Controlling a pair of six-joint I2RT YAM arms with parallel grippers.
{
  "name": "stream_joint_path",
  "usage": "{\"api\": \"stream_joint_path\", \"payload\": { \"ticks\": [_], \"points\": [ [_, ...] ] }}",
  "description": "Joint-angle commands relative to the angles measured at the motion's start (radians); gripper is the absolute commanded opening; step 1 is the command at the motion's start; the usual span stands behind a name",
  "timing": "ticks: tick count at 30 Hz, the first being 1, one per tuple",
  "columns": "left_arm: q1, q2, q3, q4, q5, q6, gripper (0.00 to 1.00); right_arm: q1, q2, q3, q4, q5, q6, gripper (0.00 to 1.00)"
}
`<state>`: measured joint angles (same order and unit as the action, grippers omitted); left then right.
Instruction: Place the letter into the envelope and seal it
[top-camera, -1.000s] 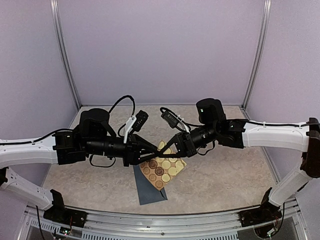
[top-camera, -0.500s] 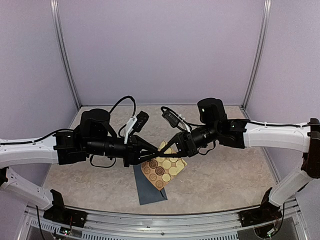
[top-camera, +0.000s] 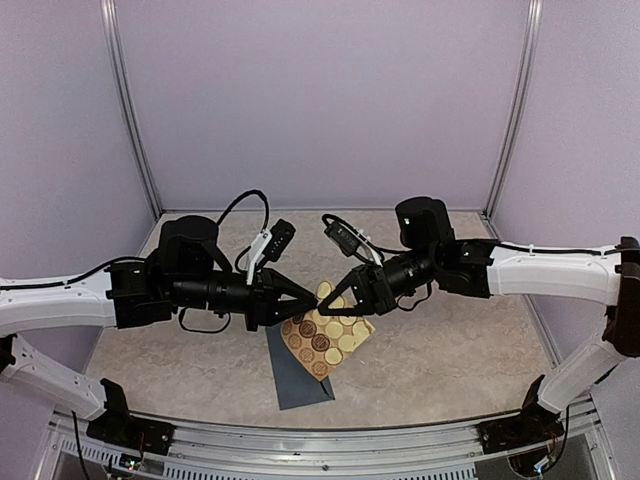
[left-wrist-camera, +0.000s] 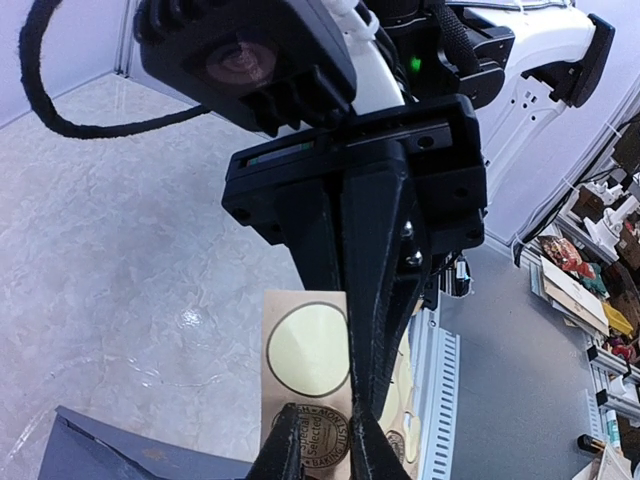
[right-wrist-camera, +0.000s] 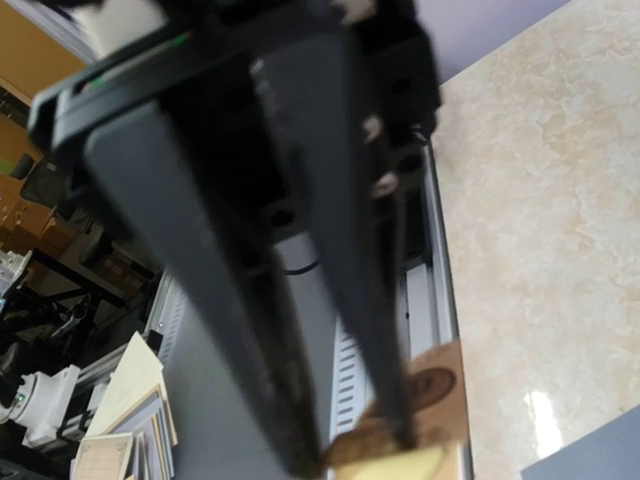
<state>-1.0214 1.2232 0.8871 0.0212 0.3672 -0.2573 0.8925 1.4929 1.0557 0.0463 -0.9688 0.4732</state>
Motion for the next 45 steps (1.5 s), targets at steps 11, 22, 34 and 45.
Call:
{"api": "stream_joint_path", "payload": {
  "ticks": [11,22,34,45],
  "points": [
    [0.017,-0.004,-0.009,0.023,0.037,-0.004,0.09,0.003,-0.03,-0.002,0.038,-0.036,0.002,0.0],
    [0.017,-0.014,-0.005,-0.017,-0.023,0.015,0.0,0.003,-0.028,0.019,-0.007,0.029,-0.011,0.0],
    [-0.021,0.006,0.037,-0.155,-0.259,0.059,0.0,0.001,-0.007,0.035,-0.04,0.078,-0.02,0.0],
    [-0.019,-0.079,0.004,-0.029,-0.139,-0.038,0.17,-0.005,0.012,0.03,-0.076,0.101,-0.023,0.0]
  ]
}}
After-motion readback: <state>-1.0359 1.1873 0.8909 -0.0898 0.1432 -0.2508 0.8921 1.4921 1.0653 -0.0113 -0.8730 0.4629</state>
